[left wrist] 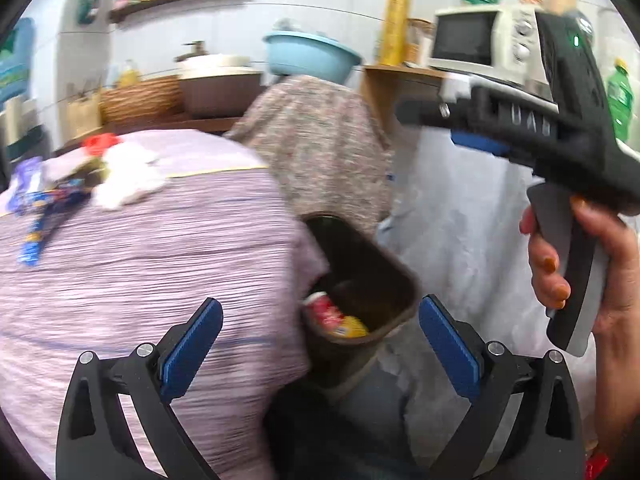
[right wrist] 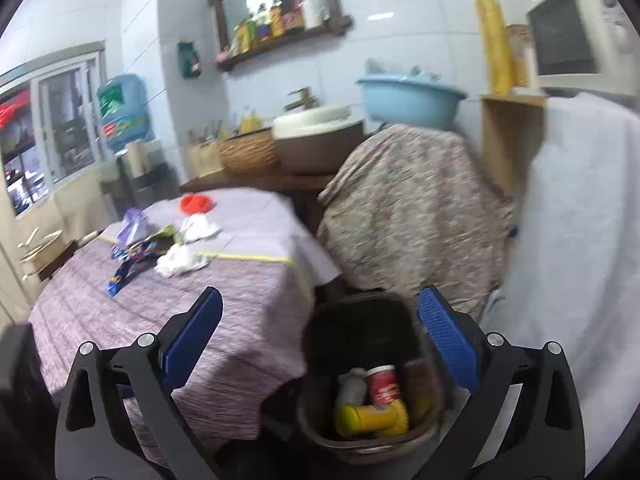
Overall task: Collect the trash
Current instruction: 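Open the left tool over the bin, dropping the yellow chip can, then move both tools back to the table and grasp the white tissue with the right tool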
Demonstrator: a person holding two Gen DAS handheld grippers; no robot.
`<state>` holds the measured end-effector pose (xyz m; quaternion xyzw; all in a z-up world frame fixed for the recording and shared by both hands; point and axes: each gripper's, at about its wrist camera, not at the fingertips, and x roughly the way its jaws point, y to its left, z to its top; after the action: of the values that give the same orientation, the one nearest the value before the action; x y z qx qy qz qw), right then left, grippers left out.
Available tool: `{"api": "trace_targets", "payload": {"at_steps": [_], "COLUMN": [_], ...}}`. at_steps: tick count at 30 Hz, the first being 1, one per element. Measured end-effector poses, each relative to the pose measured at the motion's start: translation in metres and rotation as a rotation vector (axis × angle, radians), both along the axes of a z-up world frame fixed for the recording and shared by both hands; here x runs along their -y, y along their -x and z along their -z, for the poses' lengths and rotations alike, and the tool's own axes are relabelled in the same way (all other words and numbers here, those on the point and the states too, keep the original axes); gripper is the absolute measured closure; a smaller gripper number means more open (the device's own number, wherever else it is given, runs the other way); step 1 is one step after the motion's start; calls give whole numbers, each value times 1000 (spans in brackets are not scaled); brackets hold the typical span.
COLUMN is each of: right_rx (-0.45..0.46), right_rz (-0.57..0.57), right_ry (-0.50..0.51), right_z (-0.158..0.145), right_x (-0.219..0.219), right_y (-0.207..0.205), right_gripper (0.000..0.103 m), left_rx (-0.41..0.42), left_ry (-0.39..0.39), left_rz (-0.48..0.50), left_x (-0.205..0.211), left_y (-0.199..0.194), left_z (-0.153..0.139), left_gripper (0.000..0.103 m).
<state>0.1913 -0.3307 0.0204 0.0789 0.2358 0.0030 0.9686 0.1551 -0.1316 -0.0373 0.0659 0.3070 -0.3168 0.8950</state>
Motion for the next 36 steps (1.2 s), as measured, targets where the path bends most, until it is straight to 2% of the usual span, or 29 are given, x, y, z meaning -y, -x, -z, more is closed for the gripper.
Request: {"api": "trace_targets", "payload": {"at_steps": [4,8,12,19,24,28,31,33,34,36], "right_rx": [-40,-77,-107,-183,-248,-292,-323,-342,-356,-385], "right_rz": [-92,-198,-290,-438,-468,-484,-495,-505,-505,-508], "right_ry": [7,-1,12,92,156,223,280,314,326,312], "right_z": [8,12,15,26,38,46,55,61,64,69], "right_x": [-37,-75,-110,-164,-182,-199,-213,-218,-222,-223], "right_y": [-24,-48,-71,-120,-158,-196,-222,-238,-246,-258], "right_gripper": [6,6,6,6,6,6,6,11,17,25], "left_rx": [39,73,60,37,-2,-47,-49,-44,-45,-46], "left_ry": [-41,-134,-196,-220,-201,-155,-155,-163,-163,-158], "left_rz": [-76,-153,-249,-355,-398,-404,-415,-415,-415,-408], "left_x": [-38,-72,-111,-155,-177,-189,-193,-194,-194,-195], "left_y": [-8,-23,-44,-70,-89,-97,-102,-106,-108,-114], "left_z": [-15,-24,-21,-20,-19,-18,-19,-20,-21,-22], "left_gripper": [6,6,6,6,6,6,6,6,6,6]}}
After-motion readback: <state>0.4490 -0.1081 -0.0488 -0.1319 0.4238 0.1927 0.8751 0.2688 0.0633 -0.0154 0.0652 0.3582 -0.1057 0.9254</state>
